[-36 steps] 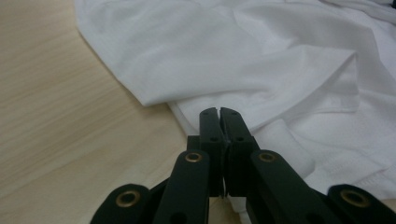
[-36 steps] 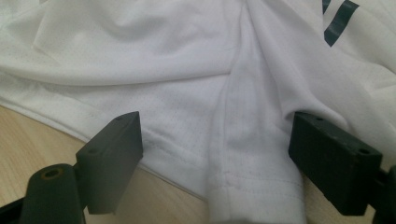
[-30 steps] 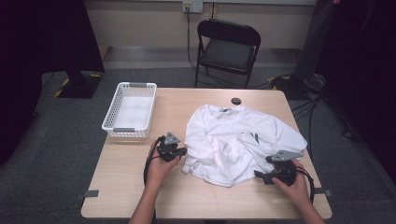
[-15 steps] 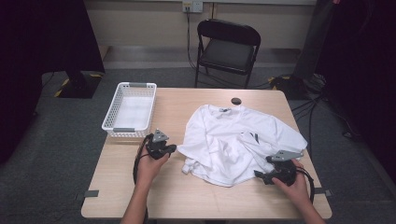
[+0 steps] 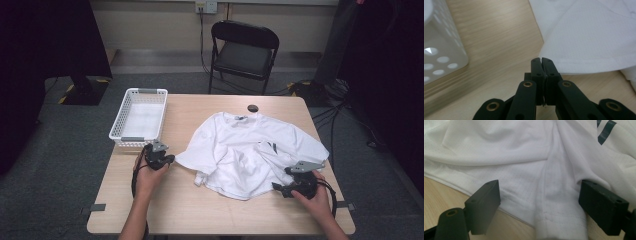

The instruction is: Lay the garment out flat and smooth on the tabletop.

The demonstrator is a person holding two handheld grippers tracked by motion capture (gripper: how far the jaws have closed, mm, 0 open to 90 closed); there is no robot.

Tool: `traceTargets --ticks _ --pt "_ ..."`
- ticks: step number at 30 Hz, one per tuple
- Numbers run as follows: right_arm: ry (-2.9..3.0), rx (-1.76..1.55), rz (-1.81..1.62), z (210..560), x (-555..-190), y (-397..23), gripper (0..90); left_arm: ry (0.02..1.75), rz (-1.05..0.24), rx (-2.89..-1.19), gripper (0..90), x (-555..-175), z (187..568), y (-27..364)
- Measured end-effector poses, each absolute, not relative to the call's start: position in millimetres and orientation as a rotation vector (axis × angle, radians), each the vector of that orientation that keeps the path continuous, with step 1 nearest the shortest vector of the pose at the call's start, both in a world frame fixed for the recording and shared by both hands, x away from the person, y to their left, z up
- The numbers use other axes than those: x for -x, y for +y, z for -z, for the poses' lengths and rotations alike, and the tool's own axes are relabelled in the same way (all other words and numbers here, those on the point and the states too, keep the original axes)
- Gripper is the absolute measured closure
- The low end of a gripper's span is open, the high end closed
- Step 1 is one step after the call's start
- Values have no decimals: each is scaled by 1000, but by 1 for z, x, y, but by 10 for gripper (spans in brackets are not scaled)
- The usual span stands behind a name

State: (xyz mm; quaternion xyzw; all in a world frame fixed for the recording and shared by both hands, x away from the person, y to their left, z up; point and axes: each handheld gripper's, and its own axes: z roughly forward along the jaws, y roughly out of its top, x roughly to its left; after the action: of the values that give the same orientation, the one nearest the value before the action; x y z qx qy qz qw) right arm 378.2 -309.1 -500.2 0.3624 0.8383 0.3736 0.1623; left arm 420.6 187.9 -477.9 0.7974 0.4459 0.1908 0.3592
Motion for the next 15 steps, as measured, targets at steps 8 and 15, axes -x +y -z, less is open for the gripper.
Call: traceTargets --ticks 8,15 --pt "2392 -1034 -1066 500 -378 -309 162 1241 -564 -2060 893 -427 485 207" --pt "2392 -1034 -1066 500 -378 -309 162 1253 -595 -2000 775 -424 490 209"
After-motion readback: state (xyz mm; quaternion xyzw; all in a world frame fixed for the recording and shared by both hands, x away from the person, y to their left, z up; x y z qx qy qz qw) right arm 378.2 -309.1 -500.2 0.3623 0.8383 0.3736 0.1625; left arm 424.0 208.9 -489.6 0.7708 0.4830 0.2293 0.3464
